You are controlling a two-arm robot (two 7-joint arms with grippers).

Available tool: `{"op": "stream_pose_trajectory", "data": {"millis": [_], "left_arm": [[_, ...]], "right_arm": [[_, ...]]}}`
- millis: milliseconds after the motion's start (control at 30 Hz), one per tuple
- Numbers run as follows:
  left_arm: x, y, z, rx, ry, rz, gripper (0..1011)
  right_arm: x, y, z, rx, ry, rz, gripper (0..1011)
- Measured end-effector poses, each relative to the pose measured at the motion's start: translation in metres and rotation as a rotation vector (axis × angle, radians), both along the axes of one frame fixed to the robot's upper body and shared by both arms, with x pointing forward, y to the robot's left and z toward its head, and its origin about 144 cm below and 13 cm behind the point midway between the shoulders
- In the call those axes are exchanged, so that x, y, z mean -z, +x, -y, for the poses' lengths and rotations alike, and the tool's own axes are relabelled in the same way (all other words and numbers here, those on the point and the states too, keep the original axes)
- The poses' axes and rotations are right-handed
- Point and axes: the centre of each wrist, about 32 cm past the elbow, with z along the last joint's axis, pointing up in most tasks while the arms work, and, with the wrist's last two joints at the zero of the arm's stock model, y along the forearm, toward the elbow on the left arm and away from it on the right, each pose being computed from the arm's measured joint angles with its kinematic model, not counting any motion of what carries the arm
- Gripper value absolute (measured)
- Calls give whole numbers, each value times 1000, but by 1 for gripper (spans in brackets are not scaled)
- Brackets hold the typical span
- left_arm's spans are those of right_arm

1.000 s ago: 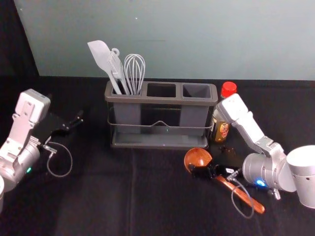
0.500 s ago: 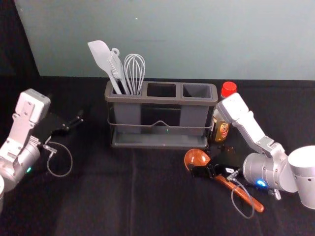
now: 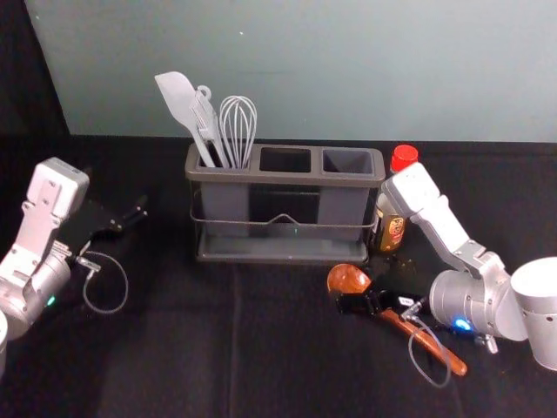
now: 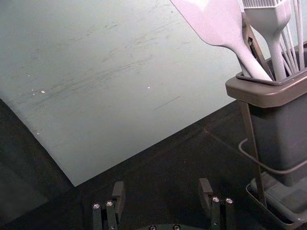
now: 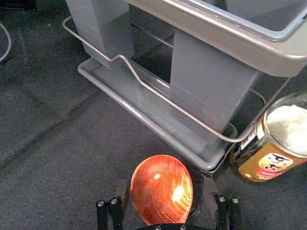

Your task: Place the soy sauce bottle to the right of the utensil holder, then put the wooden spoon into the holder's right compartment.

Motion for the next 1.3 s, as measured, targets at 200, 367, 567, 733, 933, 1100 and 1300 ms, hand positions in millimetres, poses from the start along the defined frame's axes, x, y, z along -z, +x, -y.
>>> {"op": "stream_pose_trajectory", "data": {"millis": [200, 367, 567, 733, 933, 1100, 1300], "left_arm": [[0, 0, 0, 0, 0, 0, 1005], [0, 0, 0, 0, 0, 0, 1005], [0, 0, 0, 0, 0, 0, 1005], [0, 0, 0, 0, 0, 0, 1005], [0, 0, 0, 0, 0, 0, 1005], [0, 0, 0, 0, 0, 0, 1005], [0, 0, 0, 0, 0, 0, 1005]], "right_arm": [[3, 2, -4, -7, -8, -9, 1003], [7, 5, -7, -12, -19, -19, 1003], [10, 7, -10, -13, -32, -29, 1003], [11, 9, -12, -14, -38, -33, 1003], [12, 10, -13, -12, -37, -34, 1003], [13, 10, -13, -10, -31, -34, 1003], [13, 10, -12, -12, -23, -27, 989]]}}
